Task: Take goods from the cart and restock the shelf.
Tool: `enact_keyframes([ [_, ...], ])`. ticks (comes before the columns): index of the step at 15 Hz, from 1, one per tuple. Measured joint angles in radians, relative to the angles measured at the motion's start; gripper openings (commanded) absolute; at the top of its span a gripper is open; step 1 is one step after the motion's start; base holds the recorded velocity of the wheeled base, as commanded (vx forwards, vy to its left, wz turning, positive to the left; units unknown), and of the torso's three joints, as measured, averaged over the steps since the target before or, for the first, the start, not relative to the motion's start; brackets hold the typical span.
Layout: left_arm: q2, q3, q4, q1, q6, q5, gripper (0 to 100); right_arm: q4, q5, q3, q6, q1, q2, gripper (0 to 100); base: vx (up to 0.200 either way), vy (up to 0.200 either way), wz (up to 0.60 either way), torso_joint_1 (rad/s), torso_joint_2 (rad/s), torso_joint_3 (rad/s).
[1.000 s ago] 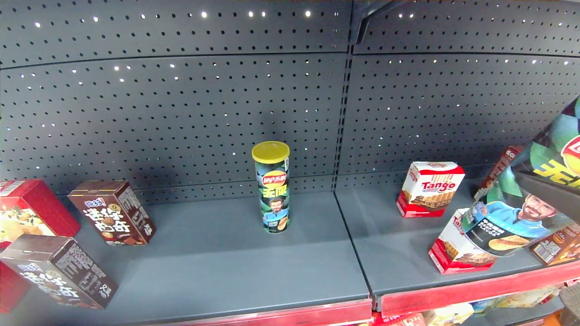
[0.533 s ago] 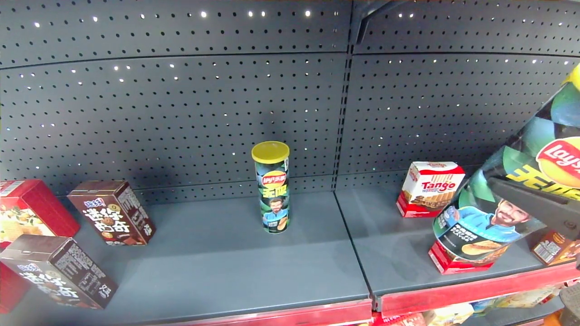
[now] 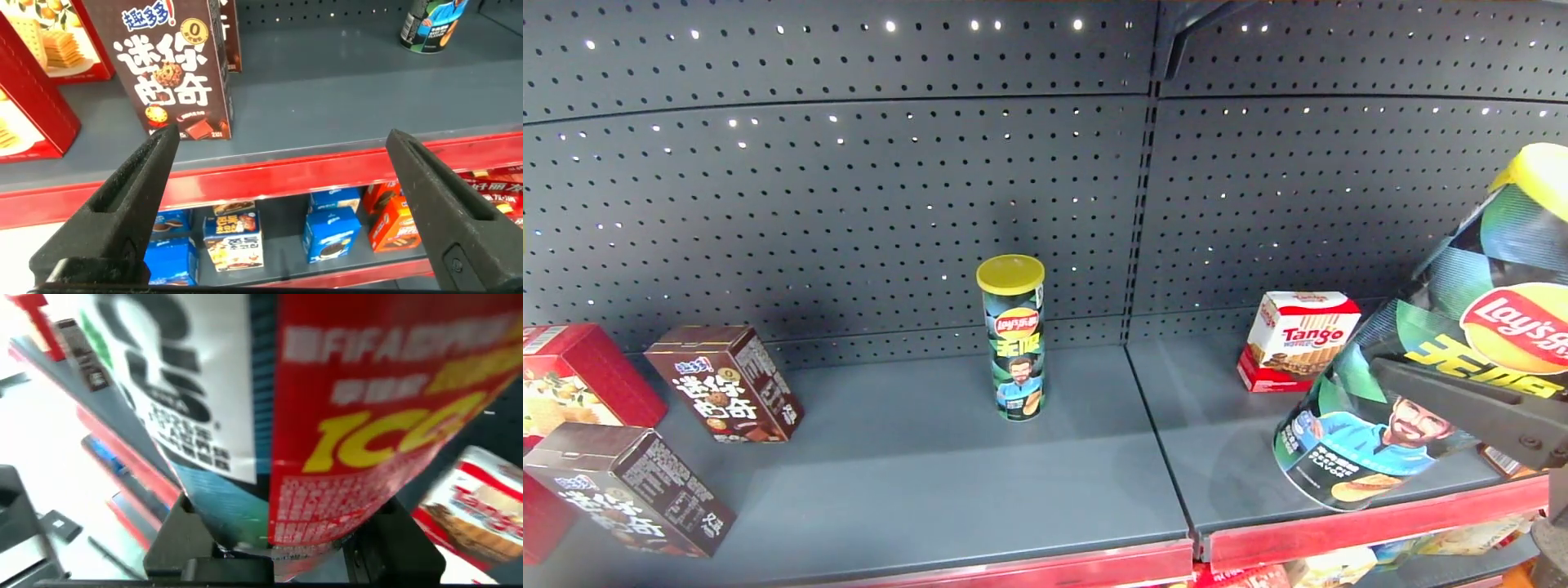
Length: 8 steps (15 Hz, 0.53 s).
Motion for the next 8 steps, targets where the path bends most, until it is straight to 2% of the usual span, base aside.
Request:
enact_keyframes([
  [3,0.000,0.000,0.000,0.000,0.002,-0.001,100,0.064,0.035,-0.032,0.004,0.010,0.013,0,0.000,0.000,0.00,0.000,0.00,0.000],
  [5,0.000,0.000,0.000,-0.001,0.003,-0.001,100,0.175,0.033,-0.073,0.015,0.013,0.023,0,0.000,0.000,0.00,0.000,0.00,0.000],
  [8,0.000,-0.001,0.004,0.000,0.003,-0.001,100,0.190,0.023,-0.089,0.024,0.007,0.029,0,0.000,0.000,0.00,0.000,0.00,0.000],
])
